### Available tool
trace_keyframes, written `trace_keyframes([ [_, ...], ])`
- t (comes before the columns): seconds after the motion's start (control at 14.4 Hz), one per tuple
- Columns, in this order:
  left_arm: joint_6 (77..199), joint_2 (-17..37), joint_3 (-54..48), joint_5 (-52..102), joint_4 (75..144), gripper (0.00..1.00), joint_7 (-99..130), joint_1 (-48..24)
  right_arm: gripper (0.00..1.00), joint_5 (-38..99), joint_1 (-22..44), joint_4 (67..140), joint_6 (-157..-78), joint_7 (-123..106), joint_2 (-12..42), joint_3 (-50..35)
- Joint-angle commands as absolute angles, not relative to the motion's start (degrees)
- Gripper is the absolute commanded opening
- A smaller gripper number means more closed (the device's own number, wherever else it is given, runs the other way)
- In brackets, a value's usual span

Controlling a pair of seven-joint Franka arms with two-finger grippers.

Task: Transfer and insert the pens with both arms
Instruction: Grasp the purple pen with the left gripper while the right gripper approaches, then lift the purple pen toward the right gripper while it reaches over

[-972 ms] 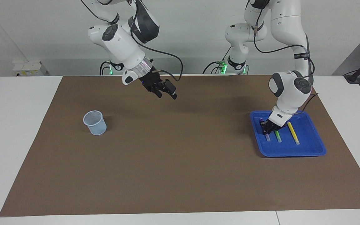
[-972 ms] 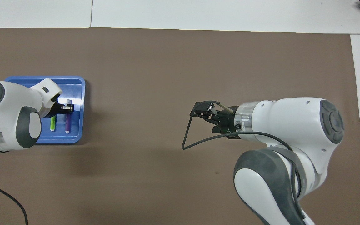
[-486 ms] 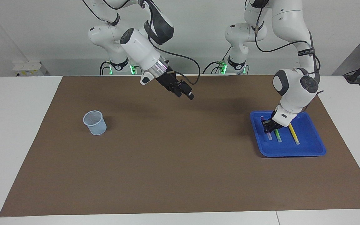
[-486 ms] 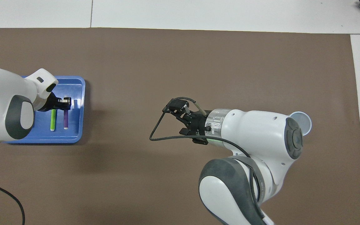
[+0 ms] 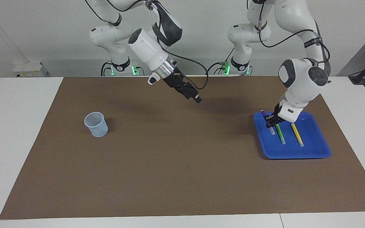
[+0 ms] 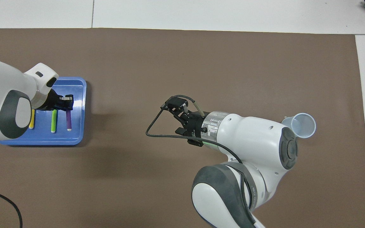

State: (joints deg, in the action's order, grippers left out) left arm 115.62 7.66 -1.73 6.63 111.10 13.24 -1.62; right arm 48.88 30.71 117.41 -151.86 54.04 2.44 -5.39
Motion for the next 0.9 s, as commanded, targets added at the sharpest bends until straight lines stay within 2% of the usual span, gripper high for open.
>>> trace_keyframes([
  [0.0,111.63,4.05,-1.23,10.97,111.71,0.00,20.37,-2.29,1.00,53.34,32.07,116.63,-154.33,54.67,3.51,-5.27],
  [0.42,111.27,0.10,-1.23,24.15,114.51,0.00,39.97,-3.51,1.00,53.88,35.23,116.28,-156.62,54.67,4.13,-5.27],
  [0.83,114.25,-12.29,-1.23,33.22,125.05,0.00,52.26,-3.52,1.00,53.70,40.16,116.28,-158.20,47.64,3.96,-5.27],
])
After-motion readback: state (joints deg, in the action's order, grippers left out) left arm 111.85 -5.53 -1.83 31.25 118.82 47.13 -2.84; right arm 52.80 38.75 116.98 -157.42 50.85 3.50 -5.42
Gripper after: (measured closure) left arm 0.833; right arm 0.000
